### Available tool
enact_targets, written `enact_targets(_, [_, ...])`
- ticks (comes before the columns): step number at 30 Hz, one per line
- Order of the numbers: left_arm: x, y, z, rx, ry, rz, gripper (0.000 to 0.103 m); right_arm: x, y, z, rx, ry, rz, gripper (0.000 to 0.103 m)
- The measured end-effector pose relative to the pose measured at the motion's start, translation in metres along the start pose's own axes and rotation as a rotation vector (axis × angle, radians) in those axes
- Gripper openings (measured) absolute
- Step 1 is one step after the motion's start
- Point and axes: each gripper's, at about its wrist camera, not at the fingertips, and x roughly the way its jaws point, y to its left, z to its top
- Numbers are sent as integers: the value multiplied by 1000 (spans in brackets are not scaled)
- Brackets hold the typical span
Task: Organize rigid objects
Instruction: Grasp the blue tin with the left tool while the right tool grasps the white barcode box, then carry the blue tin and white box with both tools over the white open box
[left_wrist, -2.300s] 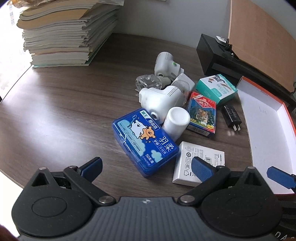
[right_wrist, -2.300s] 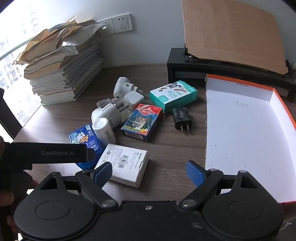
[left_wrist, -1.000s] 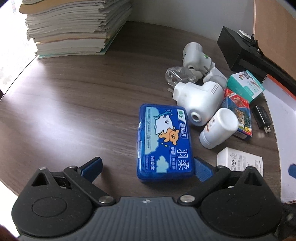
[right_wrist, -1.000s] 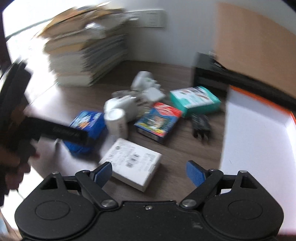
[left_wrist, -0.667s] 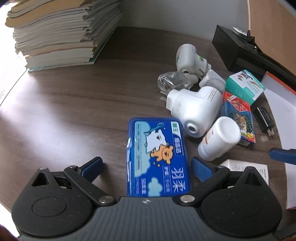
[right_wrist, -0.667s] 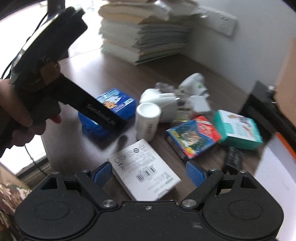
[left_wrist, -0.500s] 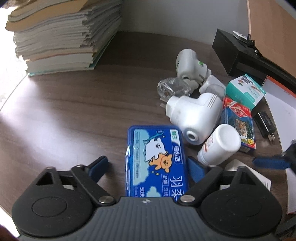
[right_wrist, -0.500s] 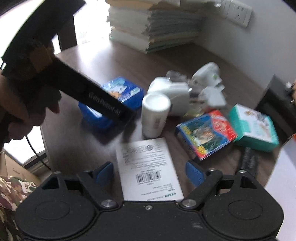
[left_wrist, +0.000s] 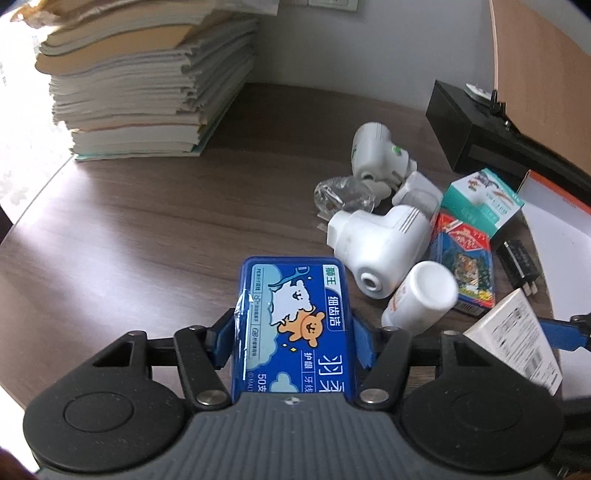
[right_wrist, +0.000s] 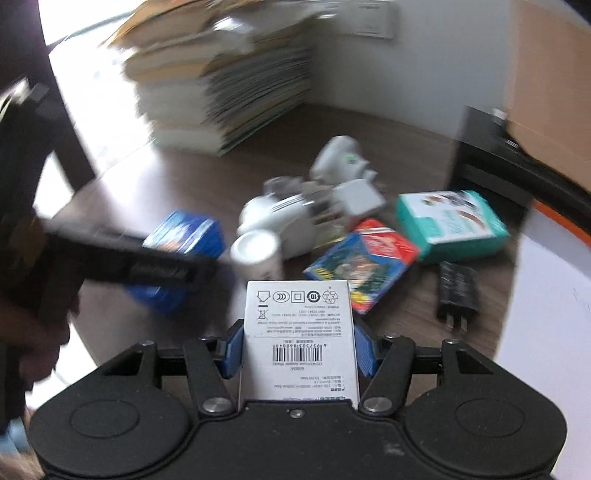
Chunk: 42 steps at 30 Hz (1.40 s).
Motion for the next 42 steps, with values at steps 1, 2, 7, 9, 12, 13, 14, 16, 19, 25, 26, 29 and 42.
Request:
enact_targets(1, [-4, -1, 0, -5, -4, 3, 63, -4, -3, 2, 32, -6, -11, 70])
enact_targets(2, [-7, -2, 0, -10, -9, 6, 63, -9, -6, 3, 64, -12, -19, 70])
enact_targets(7, [-23, -8, 0, -37, -18, 15, 63, -26, -9, 8, 134, -48, -71, 70])
enact_targets(9, [-29, -12, 0, -41, -26, 19, 63, -33, -10, 8, 138, -59, -81, 70])
enact_targets(12, [-37, -18, 0, -45, -35, 17, 63, -42, -10, 7, 132, -72, -113, 70])
enact_targets(13, [-40, -20, 1, -44, -41, 17, 63, -45, -12, 6, 133, -76, -120, 70])
enact_targets(14, [-42, -23, 0, -42, -46, 18, 63, -48, -14, 5, 139, -79, -127, 70])
enact_targets(16, [-46, -28, 1, -41, -53, 15, 63, -53, -19, 4, 157, -83, -131, 70])
enact_targets(19, [-51, -35, 0, -39, -60, 11, 63, -59, -28, 2, 175, -91, -142, 70])
enact_targets(25, [-60, -47, -1, -37, -73, 2, 63, -68, -47, 0, 214, -98, -165, 70])
enact_targets(26, [-61, -49, -1, -39, -74, 1, 63, -69, -51, 0, 223, -99, -167, 70])
enact_targets(29, [-66, -53, 0, -43, -86, 0, 63, -74, -61, -2, 234, -109, -183, 70])
enact_targets(42, [-82, -113, 16, 39, -139, -88, 63, -106, -129, -4, 317, -151, -312, 70])
